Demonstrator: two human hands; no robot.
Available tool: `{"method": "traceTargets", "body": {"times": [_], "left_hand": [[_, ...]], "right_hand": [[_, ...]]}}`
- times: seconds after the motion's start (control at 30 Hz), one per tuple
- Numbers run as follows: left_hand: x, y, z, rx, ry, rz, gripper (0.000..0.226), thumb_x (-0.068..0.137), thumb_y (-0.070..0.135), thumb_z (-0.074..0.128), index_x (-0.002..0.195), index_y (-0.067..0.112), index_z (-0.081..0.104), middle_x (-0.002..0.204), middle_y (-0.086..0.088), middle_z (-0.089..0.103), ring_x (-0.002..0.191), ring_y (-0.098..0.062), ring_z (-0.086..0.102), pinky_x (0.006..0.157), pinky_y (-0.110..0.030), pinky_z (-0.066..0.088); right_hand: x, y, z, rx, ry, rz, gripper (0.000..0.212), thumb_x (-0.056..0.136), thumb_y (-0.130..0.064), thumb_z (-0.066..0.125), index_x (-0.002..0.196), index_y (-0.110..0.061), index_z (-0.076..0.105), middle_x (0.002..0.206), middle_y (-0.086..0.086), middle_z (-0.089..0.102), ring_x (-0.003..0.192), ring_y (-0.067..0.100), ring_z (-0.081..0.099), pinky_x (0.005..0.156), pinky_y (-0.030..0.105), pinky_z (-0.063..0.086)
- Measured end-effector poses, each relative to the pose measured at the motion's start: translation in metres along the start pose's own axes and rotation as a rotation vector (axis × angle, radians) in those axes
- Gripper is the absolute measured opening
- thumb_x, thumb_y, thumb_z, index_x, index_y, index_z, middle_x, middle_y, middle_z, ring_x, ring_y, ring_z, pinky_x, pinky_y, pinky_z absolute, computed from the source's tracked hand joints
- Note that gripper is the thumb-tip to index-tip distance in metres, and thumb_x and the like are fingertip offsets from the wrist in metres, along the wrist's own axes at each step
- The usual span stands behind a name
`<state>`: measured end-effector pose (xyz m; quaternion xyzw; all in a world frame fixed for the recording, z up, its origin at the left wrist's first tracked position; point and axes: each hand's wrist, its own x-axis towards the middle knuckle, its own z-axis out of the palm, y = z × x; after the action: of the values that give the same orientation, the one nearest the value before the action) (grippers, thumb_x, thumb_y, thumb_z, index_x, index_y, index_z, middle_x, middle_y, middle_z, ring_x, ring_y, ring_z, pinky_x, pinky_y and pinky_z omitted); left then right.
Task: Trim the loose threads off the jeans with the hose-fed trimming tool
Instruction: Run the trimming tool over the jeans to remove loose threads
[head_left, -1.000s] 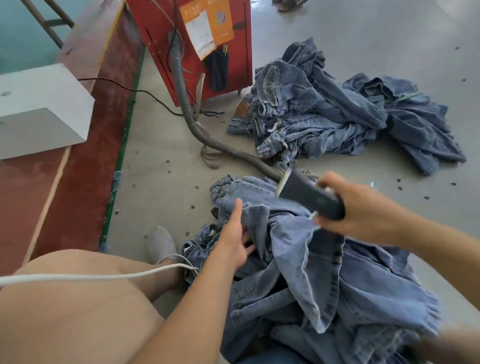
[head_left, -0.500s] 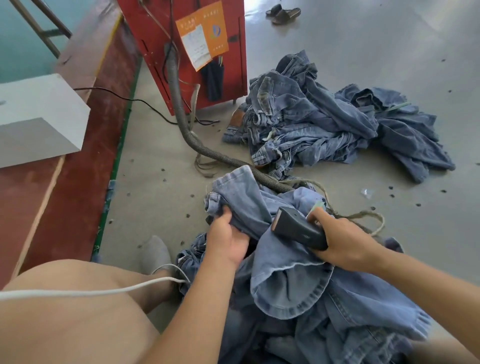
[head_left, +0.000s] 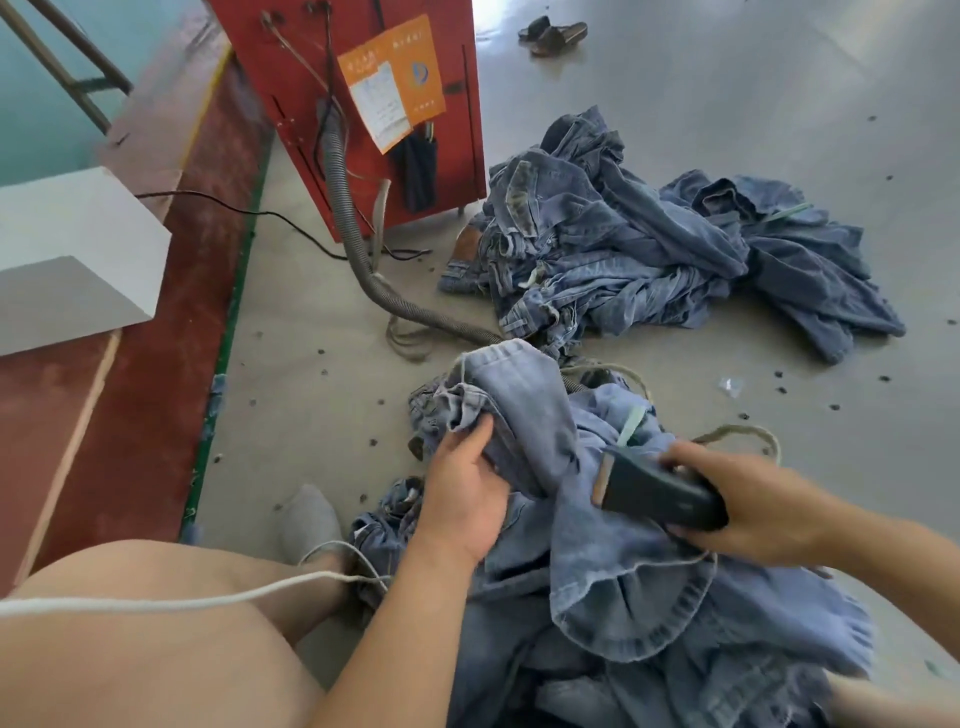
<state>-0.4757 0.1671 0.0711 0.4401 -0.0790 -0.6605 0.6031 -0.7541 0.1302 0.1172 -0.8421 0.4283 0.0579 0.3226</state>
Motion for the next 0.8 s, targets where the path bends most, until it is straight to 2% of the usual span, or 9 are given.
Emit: {"method": "traceTargets", "body": {"times": [0.1,0.17,0.23,0.3,0.4,0.5,0.63,0.73,0.8], "left_hand": [[-0.003,-0.006,0.011,0.145,-0.043,0.102,0.032,0.098,0.013,0.061,0.128,0.017,0.069,0.128,-0.01,0.072,0.124,-0.029,0.065,0.104,-0.049,0.052],[-0.006,-0.011,0.017,0.248,-0.032,0.14,0.032,0.095,0.013,0.068,0.124,0.026,0.071,0.125,-0.001,0.074,0.122,-0.022,0.067,0.108,-0.048,0.049],[-0.007,-0.014,0.02,0.306,-0.019,0.189,0.036,0.094,0.013,0.072,0.128,0.023,0.068,0.124,0.003,0.074,0.12,-0.016,0.068,0.108,-0.043,0.05],[-0.006,-0.014,0.023,0.298,-0.009,0.224,0.049,0.085,0.022,0.079,0.131,0.017,0.064,0.125,0.001,0.074,0.12,-0.017,0.067,0.108,-0.042,0.05],[-0.004,-0.013,0.027,0.273,0.006,0.238,0.053,0.085,0.034,0.082,0.132,0.019,0.064,0.129,0.0,0.072,0.124,-0.018,0.065,0.106,-0.038,0.052],[-0.004,-0.009,0.028,0.021,-0.101,0.067,0.039,0.096,0.038,0.054,0.121,0.018,0.077,0.13,-0.006,0.071,0.126,-0.019,0.064,0.099,-0.031,0.055],[-0.006,-0.009,0.025,-0.139,-0.217,-0.014,0.042,0.097,0.027,0.044,0.112,0.012,0.08,0.132,-0.013,0.069,0.129,-0.022,0.062,0.109,-0.034,0.049],[-0.009,-0.007,0.03,-0.157,-0.316,-0.07,0.039,0.095,0.02,0.046,0.113,0.008,0.079,0.131,-0.011,0.069,0.128,-0.021,0.061,0.115,-0.033,0.042],[-0.01,-0.008,0.03,-0.119,-0.344,-0.127,0.038,0.095,0.017,0.048,0.12,0.004,0.074,0.133,-0.012,0.066,0.131,-0.021,0.057,0.117,-0.033,0.037]], "right_hand": [[0.008,-0.007,-0.025,0.26,0.365,0.059,0.058,0.082,-0.042,0.082,0.119,-0.051,0.038,0.097,-0.013,0.072,0.08,0.004,0.067,0.072,0.017,0.049],[0.012,-0.019,-0.039,0.368,0.465,0.023,0.061,0.076,-0.056,0.077,0.118,-0.046,0.033,0.1,-0.019,0.068,0.079,0.006,0.066,0.072,0.023,0.05],[0.015,-0.033,-0.049,0.239,0.513,-0.03,0.05,0.071,-0.068,0.069,0.106,-0.046,0.041,0.093,-0.024,0.059,0.079,0.002,0.06,0.064,0.015,0.043],[0.018,-0.044,-0.053,0.119,0.562,-0.067,0.044,0.073,-0.067,0.071,0.104,-0.04,0.054,0.087,-0.022,0.059,0.082,-0.001,0.058,0.064,0.015,0.04],[0.022,-0.055,-0.052,0.082,0.54,-0.049,0.038,0.081,-0.055,0.073,0.112,-0.037,0.06,0.084,-0.02,0.065,0.079,0.0,0.061,0.067,0.023,0.046],[0.025,-0.062,-0.055,0.02,0.472,-0.04,0.038,0.085,-0.054,0.07,0.116,-0.033,0.061,0.084,-0.014,0.068,0.074,0.005,0.062,0.069,0.036,0.051],[0.022,-0.061,-0.061,0.039,0.369,-0.047,0.026,0.084,-0.052,0.074,0.102,-0.038,0.061,0.074,-0.017,0.065,0.069,0.003,0.061,0.061,0.021,0.046],[0.021,-0.063,-0.066,0.034,0.278,-0.048,0.024,0.082,-0.055,0.073,0.091,-0.039,0.059,0.081,-0.024,0.064,0.071,0.003,0.061,0.059,0.02,0.043],[0.024,-0.066,-0.065,0.033,0.267,-0.051,0.026,0.081,-0.057,0.07,0.092,-0.037,0.059,0.08,-0.021,0.065,0.073,0.003,0.061,0.059,0.021,0.041]]}}
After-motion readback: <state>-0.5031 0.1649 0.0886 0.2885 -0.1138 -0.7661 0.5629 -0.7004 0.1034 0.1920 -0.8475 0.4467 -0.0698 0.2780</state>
